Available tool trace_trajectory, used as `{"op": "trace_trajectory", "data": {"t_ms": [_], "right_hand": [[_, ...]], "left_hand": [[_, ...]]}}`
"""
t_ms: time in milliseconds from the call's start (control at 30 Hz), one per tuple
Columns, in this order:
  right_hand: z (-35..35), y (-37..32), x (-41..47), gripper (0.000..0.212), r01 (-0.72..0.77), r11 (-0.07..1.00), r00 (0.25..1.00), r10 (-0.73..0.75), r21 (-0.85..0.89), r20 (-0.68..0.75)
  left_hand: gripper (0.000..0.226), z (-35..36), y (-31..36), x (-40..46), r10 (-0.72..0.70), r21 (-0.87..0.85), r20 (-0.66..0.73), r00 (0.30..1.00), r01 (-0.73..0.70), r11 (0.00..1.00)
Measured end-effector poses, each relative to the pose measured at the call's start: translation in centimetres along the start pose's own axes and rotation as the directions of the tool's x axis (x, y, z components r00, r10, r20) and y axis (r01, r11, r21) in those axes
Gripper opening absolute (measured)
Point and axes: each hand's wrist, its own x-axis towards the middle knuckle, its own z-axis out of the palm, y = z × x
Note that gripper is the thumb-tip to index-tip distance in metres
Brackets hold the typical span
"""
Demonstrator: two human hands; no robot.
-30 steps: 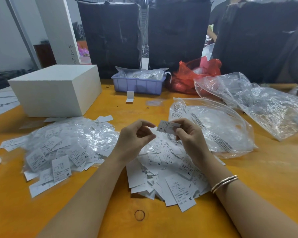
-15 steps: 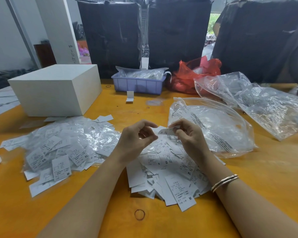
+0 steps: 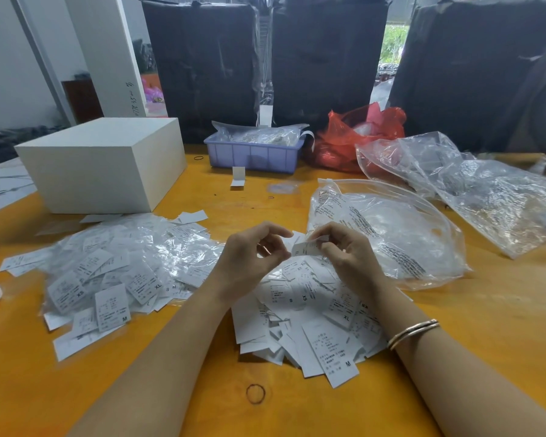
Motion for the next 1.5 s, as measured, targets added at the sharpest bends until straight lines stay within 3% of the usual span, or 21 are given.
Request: {"op": "trace_trajectory", "data": {"t_ms": [200, 400, 600, 867, 967, 1067, 1133, 1200, 1300, 1433, 1500], "right_hand": [[0.4, 0.5, 0.0, 0.026, 0.093, 0.983, 0.992, -0.078, -0.156, 0.100], [1.3, 0.4, 0.0, 0.037, 0.201, 0.966, 0.971, -0.174, -0.161, 0.167], [1.0, -0.2, 0.1, 0.014, 0.007, 0.998, 1.000, -0.006, 0.069, -0.022], [1.6, -0.5, 0.0, 0.007, 0.228, 0.947, 0.974, -0.224, -0.226, 0.046], [-0.3, -0.1, 0.7, 0.010, 0.221, 0.892, 0.921, -0.324, -0.395, -0.216], [-3.2, 1.3, 1.3, 0.018, -0.021, 0.828, 0.838, -0.291, -0.561, -0.461], [-4.8, 2.7, 1.4, 0.024, -0.246, 0.731, 0.878, -0.111, -0.637, -0.467], [-5.5, 3.9, 1.3, 0.029, -0.395, 0.566, 0.912, 0.144, -0.724, -0.385], [-5.5, 4.6, 1.4, 0.027, -0.385, 0.360, 0.904, 0.335, -0.850, -0.267], [-5.3, 4.7, 1.8, 0.027, -0.374, 0.304, 0.909, 0.308, -0.876, -0.281], [-5.3, 4.7, 1.9, 0.025, -0.394, 0.329, 0.910, 0.270, -0.858, -0.314]], "left_hand": [[0.026, 0.0, 0.1, 0.1, 0.014, 0.015, -0.002, 1.000, -0.014, 1.000], [0.029, 0.1, 0.3, 0.0, -0.023, -0.062, 0.000, 1.000, 0.023, 0.998], [0.031, 0.0, 0.4, 0.2, -0.156, -0.215, -0.082, 0.984, 0.135, 0.967], [0.027, 0.1, 0.2, 0.2, -0.179, -0.184, -0.043, 0.983, 0.169, 0.968], [0.023, -0.7, -0.1, 0.4, -0.261, -0.159, -0.154, 0.953, 0.236, 0.959], [0.019, -1.7, -0.9, 0.3, -0.289, 0.060, -0.320, 0.902, 0.324, 0.944], [0.024, -2.2, -1.4, 0.1, -0.307, 0.250, -0.399, 0.864, 0.425, 0.870], [0.027, -2.6, -1.8, -0.1, -0.337, 0.381, -0.445, 0.830, 0.516, 0.767], [0.030, -3.0, -2.2, -0.3, -0.373, 0.517, -0.451, 0.811, 0.578, 0.632], [0.038, -2.9, -2.4, -0.5, -0.387, 0.674, -0.389, 0.836, 0.545, 0.500], [0.034, -2.5, -2.3, -0.4, -0.348, 0.693, -0.347, 0.871, 0.488, 0.530]]}}
